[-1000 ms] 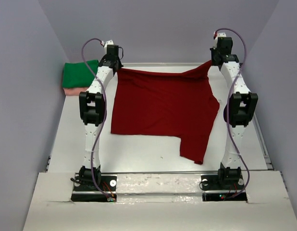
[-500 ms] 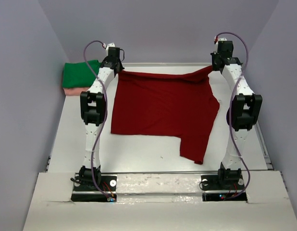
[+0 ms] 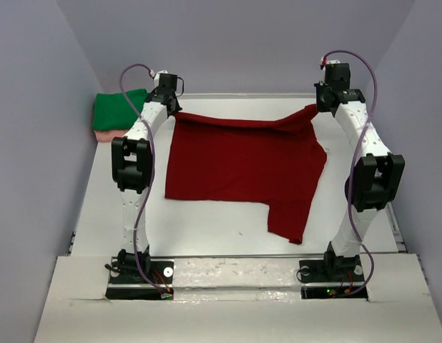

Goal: Fold and stack the t-shirts
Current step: Flatten the tshirt out

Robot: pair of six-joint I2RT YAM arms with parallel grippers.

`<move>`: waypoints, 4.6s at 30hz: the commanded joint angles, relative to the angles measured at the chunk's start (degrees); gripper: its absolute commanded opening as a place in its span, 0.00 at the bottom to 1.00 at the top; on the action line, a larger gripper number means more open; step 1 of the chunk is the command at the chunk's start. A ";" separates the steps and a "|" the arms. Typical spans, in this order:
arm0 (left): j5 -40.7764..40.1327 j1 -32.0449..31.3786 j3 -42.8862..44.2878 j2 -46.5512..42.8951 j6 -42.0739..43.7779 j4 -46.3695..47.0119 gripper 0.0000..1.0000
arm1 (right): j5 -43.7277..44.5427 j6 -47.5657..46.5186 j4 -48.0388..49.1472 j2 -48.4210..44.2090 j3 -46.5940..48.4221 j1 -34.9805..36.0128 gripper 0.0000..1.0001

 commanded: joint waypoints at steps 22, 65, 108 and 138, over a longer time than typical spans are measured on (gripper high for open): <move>-6.01 -2.24 1.21 -6.88 -2.64 -7.64 0.15 | 9.91 7.94 -12.65 -9.30 -4.59 8.24 0.00; -0.13 -4.35 6.76 -4.24 -4.14 -12.23 0.77 | 18.43 18.40 -14.15 -12.64 -19.18 11.14 0.72; 37.04 0.57 -1.85 -1.24 -8.00 7.01 0.14 | 11.75 3.89 -15.99 24.20 17.04 8.15 0.43; 42.94 1.19 -3.87 -1.69 -10.02 10.71 0.15 | 18.34 2.13 -14.94 27.45 20.11 8.15 0.00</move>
